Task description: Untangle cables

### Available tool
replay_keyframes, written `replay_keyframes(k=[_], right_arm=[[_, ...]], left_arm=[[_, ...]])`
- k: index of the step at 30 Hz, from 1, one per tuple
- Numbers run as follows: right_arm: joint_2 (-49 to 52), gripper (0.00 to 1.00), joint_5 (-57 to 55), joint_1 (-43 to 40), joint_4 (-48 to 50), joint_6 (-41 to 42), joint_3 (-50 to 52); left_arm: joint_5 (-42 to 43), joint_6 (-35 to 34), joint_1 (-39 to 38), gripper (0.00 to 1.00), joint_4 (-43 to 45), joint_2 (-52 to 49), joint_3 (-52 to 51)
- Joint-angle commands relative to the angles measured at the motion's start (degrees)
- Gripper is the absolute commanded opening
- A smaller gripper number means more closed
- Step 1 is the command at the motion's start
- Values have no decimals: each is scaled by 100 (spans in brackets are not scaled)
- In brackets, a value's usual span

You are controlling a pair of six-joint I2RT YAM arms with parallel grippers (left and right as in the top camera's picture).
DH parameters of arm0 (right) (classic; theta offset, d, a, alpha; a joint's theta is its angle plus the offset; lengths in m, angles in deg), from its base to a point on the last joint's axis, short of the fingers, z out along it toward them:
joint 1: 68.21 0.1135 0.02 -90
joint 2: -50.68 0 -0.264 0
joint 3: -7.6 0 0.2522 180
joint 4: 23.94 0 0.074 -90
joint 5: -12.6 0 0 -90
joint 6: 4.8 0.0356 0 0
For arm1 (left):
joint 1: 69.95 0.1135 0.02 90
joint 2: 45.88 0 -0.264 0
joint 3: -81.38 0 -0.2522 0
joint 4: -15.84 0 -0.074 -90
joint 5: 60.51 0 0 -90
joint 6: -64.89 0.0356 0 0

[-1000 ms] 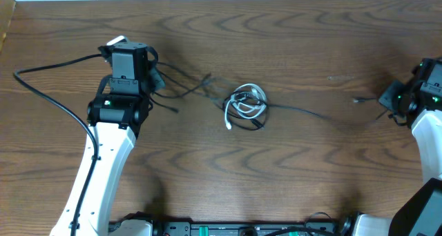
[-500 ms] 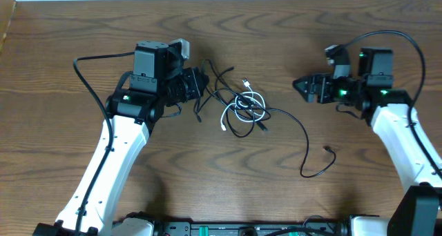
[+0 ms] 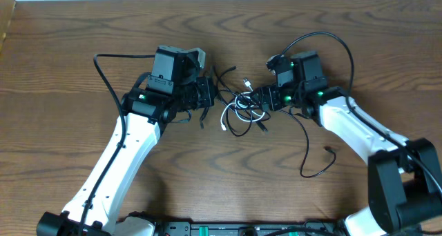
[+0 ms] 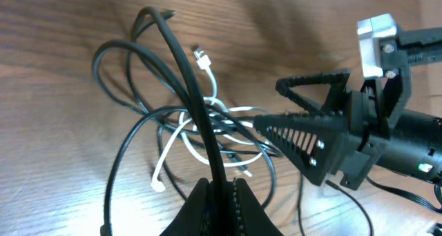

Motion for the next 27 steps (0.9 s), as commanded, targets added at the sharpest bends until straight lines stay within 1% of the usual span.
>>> replay_keyframes(k=[1, 2, 3, 4, 5, 6, 9, 13, 15, 19, 22, 25, 27], right_arm=[[267, 61, 31, 92, 118, 509, -79], [291, 52, 79, 94, 111, 546, -79], [295, 40, 232, 94, 109, 544, -79], [295, 31, 479, 94, 114, 546, -79], [295, 18, 632, 92, 114, 564, -79], [293, 1, 675, 92, 116, 564, -81], [262, 1, 752, 61, 166, 560, -90], [-402, 1, 669, -267, 55, 555, -584], [-1187, 1, -721, -603, -293, 560, -1189], [-1926, 1, -2402, -977, -470, 557, -1539], [-2214, 1, -2785, -1241, -544, 557, -1539], [-2345, 1, -3320, -1589, -857, 586, -1539], [-2341, 1, -3950, -1834, -1220, 885, -1537]], left_arm=[[-407, 103, -24, 8, -170, -37, -15], [-448, 103, -24, 8, -188, -37, -15], [-492, 105, -24, 8, -188, -37, -15], [-492, 103, -24, 8, -186, -37, -15], [-505, 103, -24, 8, -186, -37, -15], [-531, 103, -24, 8, -188, -37, -15], [-531, 103, -24, 8, -188, -37, -15], [-866, 103, -24, 8, -258, -44, -15], [-1248, 103, -24, 7, -387, -68, -15], [-1453, 103, -22, 8, -485, -85, -17], [-1626, 103, -22, 8, -505, -85, -17], [-2157, 103, -22, 8, -627, -85, -17], [-2894, 103, -20, 8, -774, -85, -17]])
